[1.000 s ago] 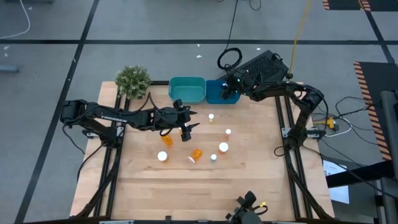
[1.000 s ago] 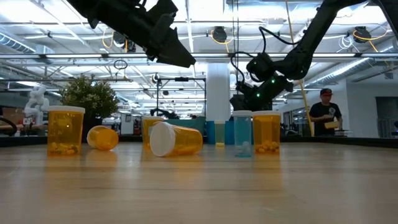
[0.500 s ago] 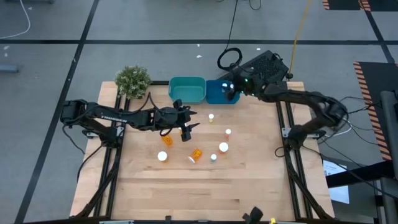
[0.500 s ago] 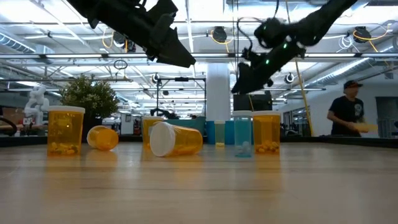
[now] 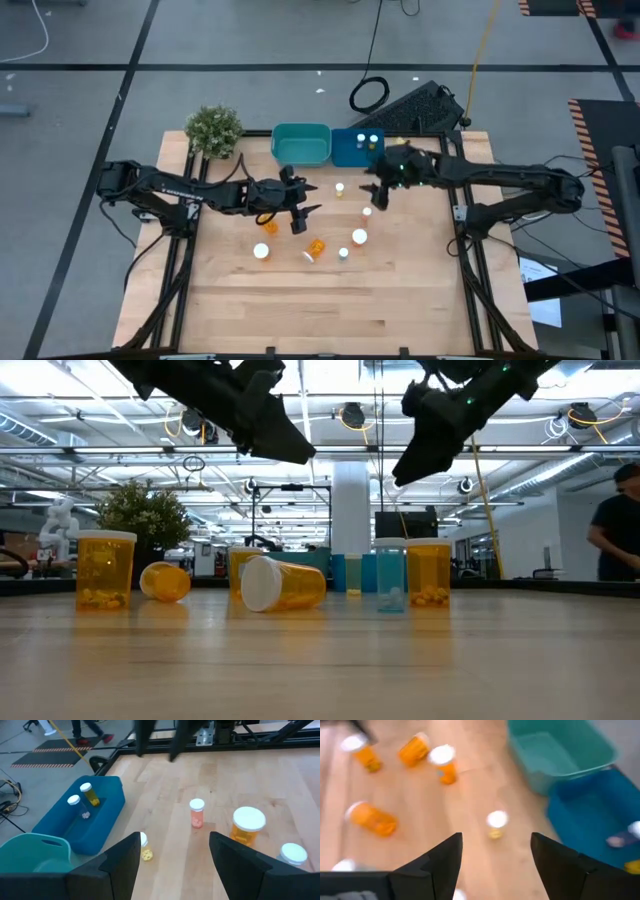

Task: Pick and place medicine bottles into bin by pill shape (circle, oval)
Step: Put the small pink tablet bottle into the blue bin

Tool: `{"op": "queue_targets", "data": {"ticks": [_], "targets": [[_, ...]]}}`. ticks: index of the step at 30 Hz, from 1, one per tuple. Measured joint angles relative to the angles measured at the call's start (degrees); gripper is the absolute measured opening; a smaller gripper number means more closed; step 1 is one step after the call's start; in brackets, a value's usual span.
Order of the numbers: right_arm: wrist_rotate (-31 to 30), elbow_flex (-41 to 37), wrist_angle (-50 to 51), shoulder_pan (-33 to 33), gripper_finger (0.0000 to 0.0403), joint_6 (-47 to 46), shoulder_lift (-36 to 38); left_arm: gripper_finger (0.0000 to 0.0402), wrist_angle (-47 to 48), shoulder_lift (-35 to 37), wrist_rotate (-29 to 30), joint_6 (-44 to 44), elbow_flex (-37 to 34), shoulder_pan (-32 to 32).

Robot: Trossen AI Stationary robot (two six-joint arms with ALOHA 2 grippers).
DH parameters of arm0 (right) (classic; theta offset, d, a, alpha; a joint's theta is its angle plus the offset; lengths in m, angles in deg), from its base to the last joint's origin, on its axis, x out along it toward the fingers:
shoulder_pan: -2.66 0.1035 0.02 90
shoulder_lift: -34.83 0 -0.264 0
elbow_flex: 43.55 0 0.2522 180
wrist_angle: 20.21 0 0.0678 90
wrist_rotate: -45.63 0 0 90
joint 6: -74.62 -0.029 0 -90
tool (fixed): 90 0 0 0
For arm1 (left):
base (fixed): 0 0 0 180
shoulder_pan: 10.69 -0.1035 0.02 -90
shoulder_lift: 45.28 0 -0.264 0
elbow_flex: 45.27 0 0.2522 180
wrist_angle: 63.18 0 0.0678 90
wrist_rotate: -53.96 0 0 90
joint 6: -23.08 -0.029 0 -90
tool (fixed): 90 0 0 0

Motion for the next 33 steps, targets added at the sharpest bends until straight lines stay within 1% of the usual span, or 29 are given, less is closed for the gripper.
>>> {"op": "queue_targets", "data": {"ticks": [6, 11, 18, 23, 26, 30, 33], "targets": [[0.0, -1.2, 1.2, 7.1, 0.022, -1.0, 0.2, 0.0241, 0.1, 0.0, 0.0, 0.0, 0.0, 1.5], [-0.1, -4.9, 1.3, 10.2, 0.0214, 0.8, 0.2, 0.0241, 0.2, 0.0, 0.0, -0.2, 0.0, 1.9], [-0.1, -9.1, -1.4, 10.5, 0.0202, 4.8, 0.1, 0.0241, 0.5, 0.0, 0.0, -0.3, 0.0, 1.9], [-0.1, -12.4, -6.0, 10.5, 0.0195, 7.8, 0.1, 0.0241, 0.5, 0.0, 0.0, -0.3, 0.0, 1.9], [-0.2, -14.5, -10.1, 10.4, 0.0192, 8.0, 0.1, 0.0241, 0.6, 0.0, 0.0, -0.3, 0.0, 1.8], [-1.7, -17.7, -17.1, 10.2, 0.0197, 8.7, 0.1, 0.0241, 0.6, 0.0, 0.0, -0.3, 0.0, 1.8], [-0.5, -19.2, -18.9, 9.1, 0.0207, 9.2, 0.1, 0.0241, 0.6, 0.0, 0.0, -0.3, 0.0, 1.8]]}}
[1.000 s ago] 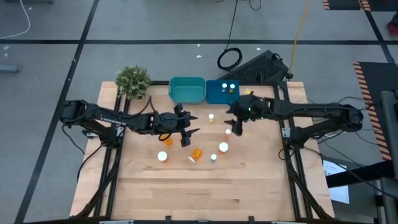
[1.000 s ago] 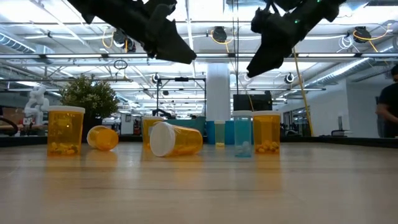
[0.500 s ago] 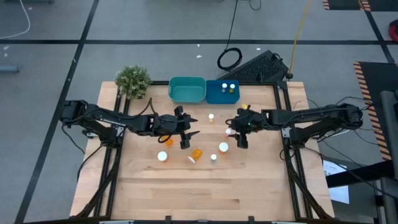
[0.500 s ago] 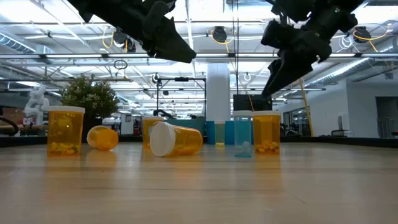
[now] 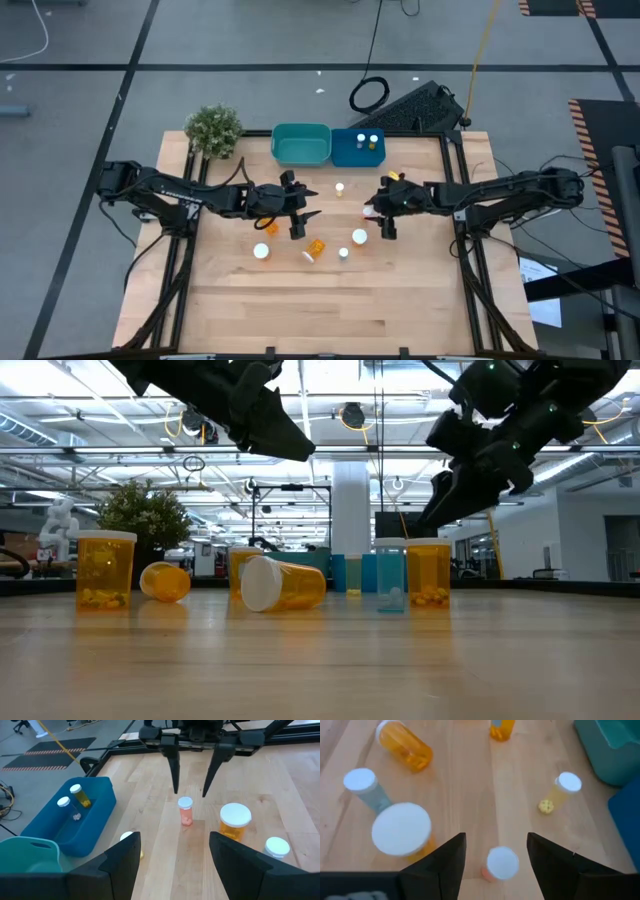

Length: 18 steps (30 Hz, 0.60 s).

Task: Pick and place medicine bottles into bin by pill shape (circle, oval)
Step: Put the small pink tablet bottle into the blue bin

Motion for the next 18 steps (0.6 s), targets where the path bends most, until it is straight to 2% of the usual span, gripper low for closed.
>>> {"op": "queue_targets", "data": {"ticks": [6, 11, 18], "targets": [[0.8, -0.3, -0.4, -2.4, 0.021, 0.1, -0.5, 0.0241, 0.0, 0.0, 0.0, -0.5, 0.0, -0.1], [5.2, -0.3, -1.3, -4.0, 0.0206, -0.2, -2.7, 0.0241, 0.0, 0.0, 0.0, -0.6, 0.0, -0.1], [5.2, -0.3, -1.6, -4.2, 0.0205, 0.2, -5.2, 0.0241, -0.1, 0.0, -0.4, -0.6, 0.0, -0.1]]}}
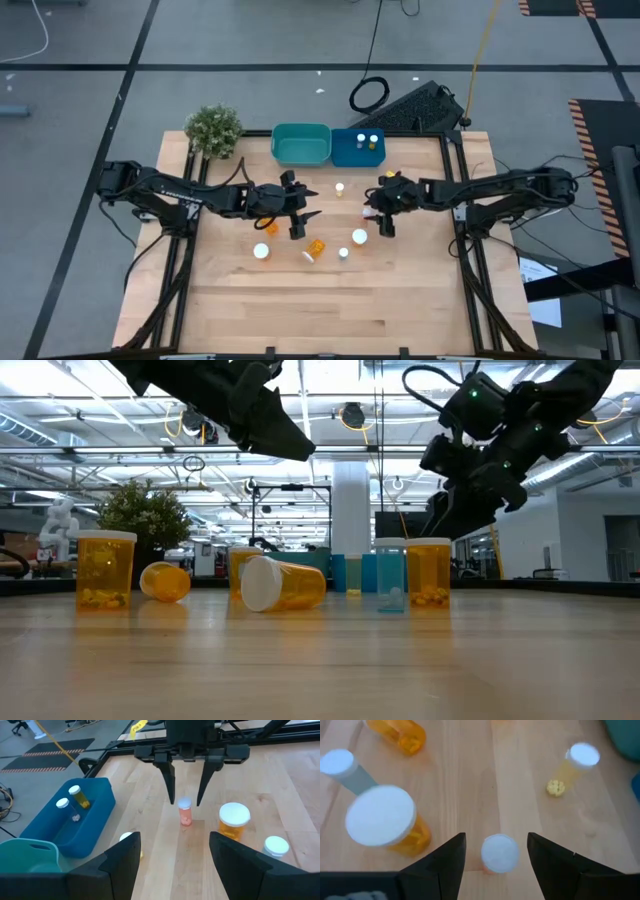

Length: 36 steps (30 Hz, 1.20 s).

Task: Pick and place medicine bottles into bin by pill shape (circle, oval)
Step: Put the small pink tablet bottle into the blue bin

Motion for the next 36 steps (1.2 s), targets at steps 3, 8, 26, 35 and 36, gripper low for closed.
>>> {"op": "queue_targets", "data": {"ticks": [3, 8, 26, 35, 36], "targets": [[0.0, 0.0, 0.2, -0.6, 0.0199, 0.0, -0.7, 0.0241, -0.1, 0.0, -0.1, 0.0, 0.0, 0.0], [1.5, 0.0, 0.2, -1.4, 0.0174, 0.0, -1.2, 0.0241, -0.1, 0.0, -0.1, -0.5, 0.0, 0.0], [2.8, 0.0, 0.2, -1.7, 0.0119, -0.1, -1.2, 0.0241, -0.1, 0.0, -0.1, -0.5, 0.0, 0.0], [2.7, 1.6, -2.7, -1.7, 0.0116, -1.4, -0.9, 0.0241, -0.1, 0.0, -0.1, -0.5, 0.0, 0.0], [2.7, 2.1, -2.6, -1.7, 0.0116, -1.5, -0.9, 0.0241, -0.1, 0.0, -0.1, -0.5, 0.0, 0.0]]}}
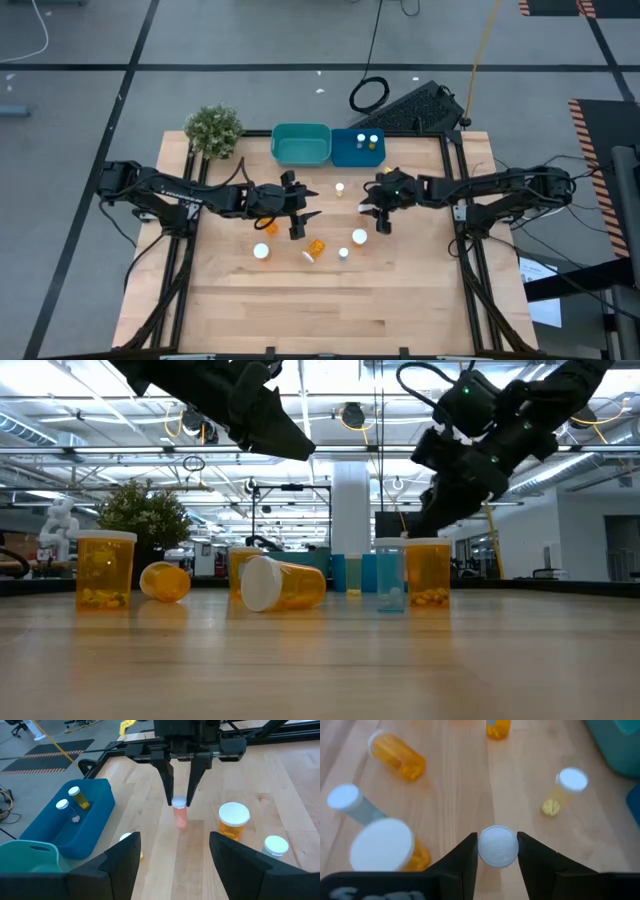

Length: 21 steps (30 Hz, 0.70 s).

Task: Pick and place medicine bottles into bin by pill shape (circle, oval)
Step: Put the small pink tablet bottle into the blue bin

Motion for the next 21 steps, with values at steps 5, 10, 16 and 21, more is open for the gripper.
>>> {"op": "queue_targets", "data": {"ticks": [5, 10, 16, 21], "targets": [[0.0, 3.7, 0.8, -1.0, 0.0119, 0.0, 0.0, 0.0241, 0.0, 0.0, 0.0, -0.2, 0.0, 0.0], [0.0, 7.0, 1.7, -3.8, 0.012, -0.4, 0.0, 0.0241, 0.0, 0.0, 0.0, -0.2, 0.0, 0.0], [-0.5, 11.5, 5.2, -7.0, 0.012, 0.0, 0.0, 0.0241, 0.6, 0.0, 0.0, -0.2, 0.0, 0.0], [-0.3, 15.3, 7.6, -9.4, 0.012, 1.4, 0.0, 0.0241, 0.9, 0.0, 0.0, -0.2, 0.0, 0.0]]}}
